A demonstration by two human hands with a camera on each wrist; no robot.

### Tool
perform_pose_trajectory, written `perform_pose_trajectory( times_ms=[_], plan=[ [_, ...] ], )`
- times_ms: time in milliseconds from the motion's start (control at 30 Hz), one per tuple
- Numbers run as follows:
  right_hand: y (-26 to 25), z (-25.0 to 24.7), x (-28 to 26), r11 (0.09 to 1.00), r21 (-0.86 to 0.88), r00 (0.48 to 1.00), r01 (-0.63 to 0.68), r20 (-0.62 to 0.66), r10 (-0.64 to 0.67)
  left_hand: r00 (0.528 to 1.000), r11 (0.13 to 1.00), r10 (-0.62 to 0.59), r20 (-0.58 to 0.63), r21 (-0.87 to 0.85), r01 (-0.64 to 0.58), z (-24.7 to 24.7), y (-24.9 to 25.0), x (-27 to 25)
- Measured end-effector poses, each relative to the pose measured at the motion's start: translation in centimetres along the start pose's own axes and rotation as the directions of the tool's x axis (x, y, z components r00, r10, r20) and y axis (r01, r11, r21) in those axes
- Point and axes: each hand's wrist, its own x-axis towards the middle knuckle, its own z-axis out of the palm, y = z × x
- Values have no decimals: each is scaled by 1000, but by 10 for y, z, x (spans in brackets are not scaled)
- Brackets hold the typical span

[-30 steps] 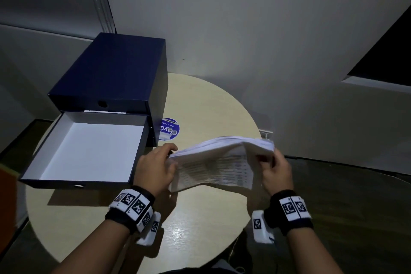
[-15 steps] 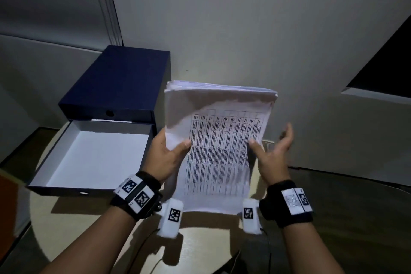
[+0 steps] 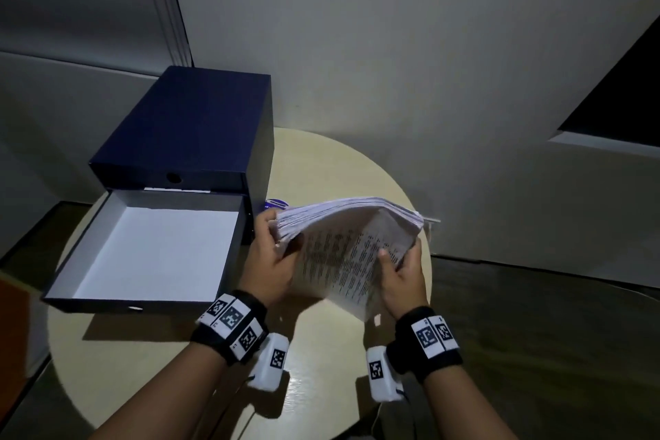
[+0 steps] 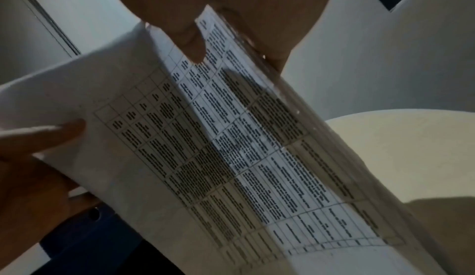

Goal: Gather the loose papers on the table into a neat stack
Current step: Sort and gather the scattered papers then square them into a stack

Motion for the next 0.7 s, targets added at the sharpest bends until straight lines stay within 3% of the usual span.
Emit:
perform_pose_trajectory(
  times_ms=[200, 367, 533, 700],
  plan=[
    [-8, 0, -2, 999, 27, 999, 40, -36, -39, 995, 999, 38, -89, -31, -41, -1, 5, 8],
    [-11, -3, -5, 990, 124, 995, 68, -82, -59, 988, 984, 142, -56, -97, -147, -3, 10, 4],
    [-34, -3, 5, 948, 256, 973, 189, -180, -146, 985, 964, 104, -135, -231, -134, -6, 23, 7],
    [-53, 4, 16, 970, 217, 961, 111, -272, -49, 972, 970, 56, -229, -218, -108, 1, 37, 16]
  ],
)
